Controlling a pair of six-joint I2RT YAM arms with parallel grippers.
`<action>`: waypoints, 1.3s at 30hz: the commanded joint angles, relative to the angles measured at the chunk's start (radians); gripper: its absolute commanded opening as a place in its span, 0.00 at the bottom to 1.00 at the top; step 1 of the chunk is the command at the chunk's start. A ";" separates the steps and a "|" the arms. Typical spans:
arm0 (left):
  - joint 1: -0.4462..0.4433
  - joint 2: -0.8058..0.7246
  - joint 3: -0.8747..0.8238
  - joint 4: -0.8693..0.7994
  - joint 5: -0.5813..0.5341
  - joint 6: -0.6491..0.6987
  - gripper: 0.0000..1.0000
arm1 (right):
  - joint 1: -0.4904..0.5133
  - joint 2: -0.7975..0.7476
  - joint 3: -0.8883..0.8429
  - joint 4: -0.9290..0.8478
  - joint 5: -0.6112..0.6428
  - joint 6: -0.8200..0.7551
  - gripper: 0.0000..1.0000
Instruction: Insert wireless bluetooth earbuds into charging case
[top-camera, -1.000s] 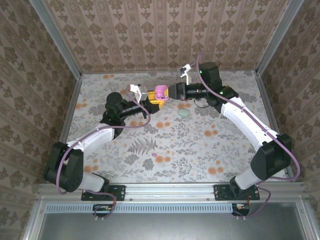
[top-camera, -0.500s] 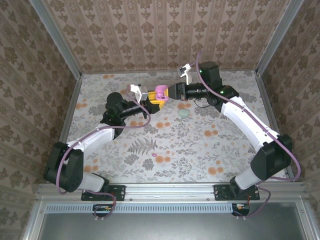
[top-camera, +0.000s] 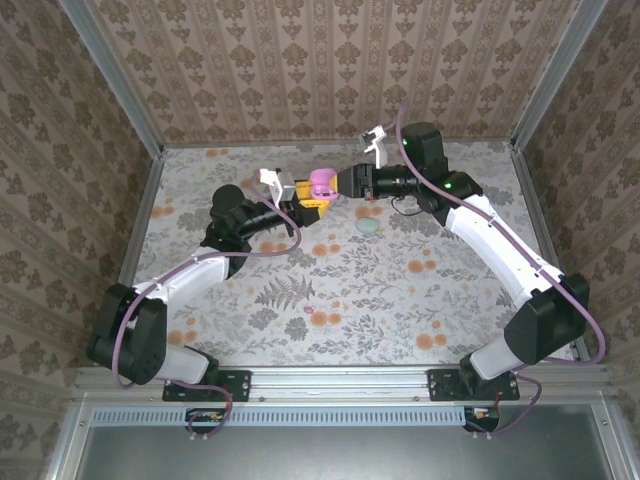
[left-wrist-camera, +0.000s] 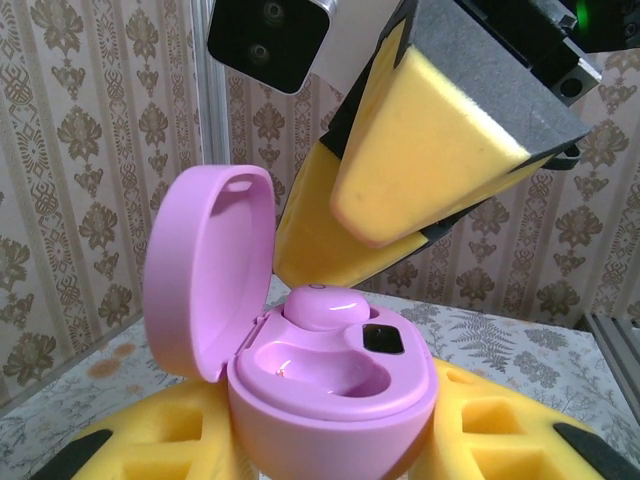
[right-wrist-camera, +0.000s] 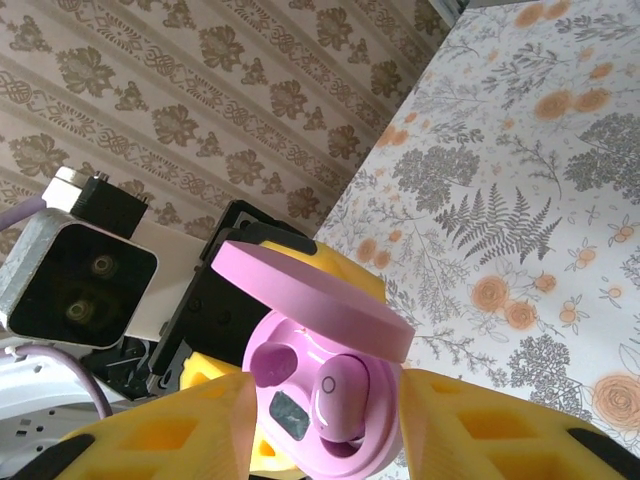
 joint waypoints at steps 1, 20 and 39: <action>-0.001 -0.013 0.029 0.057 0.001 -0.013 0.28 | 0.004 -0.031 0.002 -0.027 0.020 0.007 0.44; -0.003 -0.026 0.011 0.048 -0.037 -0.011 0.28 | 0.005 -0.055 -0.034 -0.007 0.017 0.025 0.43; -0.001 -0.085 -0.020 0.002 -0.159 -0.005 0.28 | -0.004 -0.272 -0.201 0.067 0.056 0.041 0.46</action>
